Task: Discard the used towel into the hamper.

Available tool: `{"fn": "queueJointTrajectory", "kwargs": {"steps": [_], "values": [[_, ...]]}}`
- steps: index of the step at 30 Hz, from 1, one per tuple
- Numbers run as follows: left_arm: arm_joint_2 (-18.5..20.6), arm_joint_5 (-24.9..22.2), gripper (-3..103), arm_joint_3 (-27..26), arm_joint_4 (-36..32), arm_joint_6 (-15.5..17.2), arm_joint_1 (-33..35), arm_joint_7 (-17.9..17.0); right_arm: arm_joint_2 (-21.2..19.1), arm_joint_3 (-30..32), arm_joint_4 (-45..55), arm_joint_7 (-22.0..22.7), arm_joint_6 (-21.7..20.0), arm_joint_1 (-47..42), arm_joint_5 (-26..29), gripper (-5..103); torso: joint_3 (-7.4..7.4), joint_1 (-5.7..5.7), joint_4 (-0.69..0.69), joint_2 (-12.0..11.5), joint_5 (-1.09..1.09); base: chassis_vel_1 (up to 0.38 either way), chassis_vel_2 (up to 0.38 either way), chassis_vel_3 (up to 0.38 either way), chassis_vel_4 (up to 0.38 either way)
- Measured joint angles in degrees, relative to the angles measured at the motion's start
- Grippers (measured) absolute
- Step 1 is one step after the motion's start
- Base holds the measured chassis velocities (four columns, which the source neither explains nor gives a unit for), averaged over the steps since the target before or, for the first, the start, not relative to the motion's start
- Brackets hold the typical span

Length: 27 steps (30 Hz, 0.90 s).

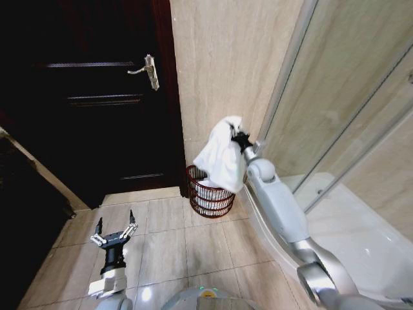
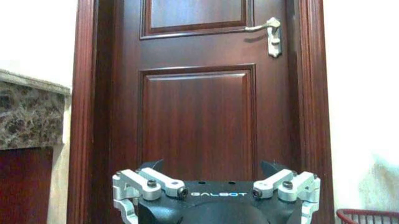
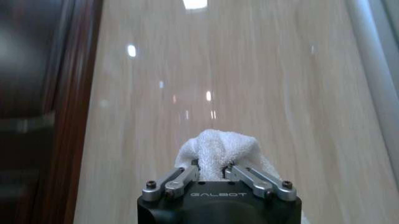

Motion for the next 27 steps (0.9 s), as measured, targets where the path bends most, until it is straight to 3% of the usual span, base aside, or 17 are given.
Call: {"fn": "queueJointTrajectory", "kwargs": {"steps": [4, 8, 27], "values": [[0.00, 0.34, 100, 0.31, 0.28, -0.05, 0.06, 0.00, 0.60, -0.71, -1.50, 0.80, 0.89, 7.44, 1.12, 13, -0.01, 0.00, 0.01, 0.00, -0.02, 0.000, 0.000, 0.000, 0.000], [0.00, 0.44, 100, 0.30, 0.19, -0.22, 0.33, 0.01, 3.98, 0.18, -6.73, 0.81, 2.84, 12.93, 1.30, 13, -0.01, 0.00, 0.01, 0.00, -0.02, 0.000, 0.000, 0.000, 0.000], [0.00, 0.96, 100, 0.70, 0.14, -2.46, 1.39, -0.41, 5.68, 0.90, -12.12, -5.67, 2.99, 0.06, -1.79, 13, -0.01, 0.00, 0.00, -0.01, 0.00, 0.000, 0.000, 0.000, 0.000]]}}
